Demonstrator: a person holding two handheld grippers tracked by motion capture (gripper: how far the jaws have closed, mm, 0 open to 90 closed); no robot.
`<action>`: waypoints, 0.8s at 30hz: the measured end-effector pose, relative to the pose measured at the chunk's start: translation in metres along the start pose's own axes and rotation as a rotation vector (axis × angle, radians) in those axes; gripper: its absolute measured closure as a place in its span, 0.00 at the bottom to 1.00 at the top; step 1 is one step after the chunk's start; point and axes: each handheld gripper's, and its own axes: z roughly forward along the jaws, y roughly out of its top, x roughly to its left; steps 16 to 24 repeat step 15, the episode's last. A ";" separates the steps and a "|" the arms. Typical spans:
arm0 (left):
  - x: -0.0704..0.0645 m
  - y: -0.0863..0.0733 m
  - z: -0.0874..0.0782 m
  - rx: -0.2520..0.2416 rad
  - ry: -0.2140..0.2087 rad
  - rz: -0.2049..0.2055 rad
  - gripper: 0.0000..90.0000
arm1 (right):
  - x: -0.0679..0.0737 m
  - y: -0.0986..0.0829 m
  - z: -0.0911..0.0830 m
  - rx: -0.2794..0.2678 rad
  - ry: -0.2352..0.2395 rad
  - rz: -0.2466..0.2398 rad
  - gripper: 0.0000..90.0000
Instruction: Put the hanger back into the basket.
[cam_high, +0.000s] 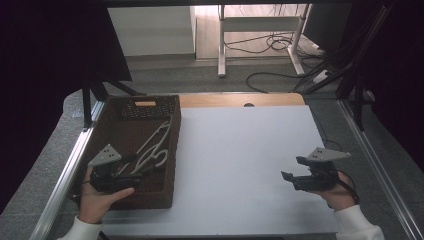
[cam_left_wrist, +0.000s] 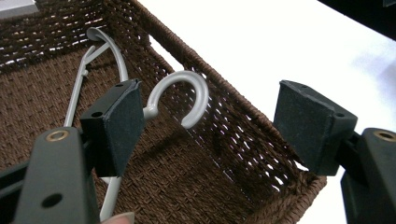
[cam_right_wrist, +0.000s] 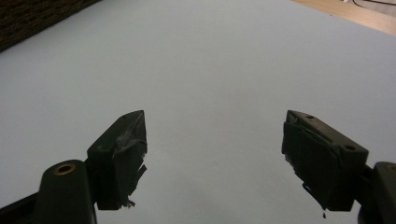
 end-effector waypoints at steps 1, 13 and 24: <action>0.001 0.000 0.000 -0.001 0.002 -0.002 0.27 | -0.001 0.000 0.000 0.001 0.000 -0.001 0.25; 0.002 0.000 0.000 0.002 -0.001 -0.013 0.27 | -0.013 0.003 0.009 -0.008 0.013 0.023 0.25; 0.002 0.001 0.000 -0.001 -0.001 -0.013 0.27 | -0.014 0.003 0.009 -0.013 0.017 0.024 0.25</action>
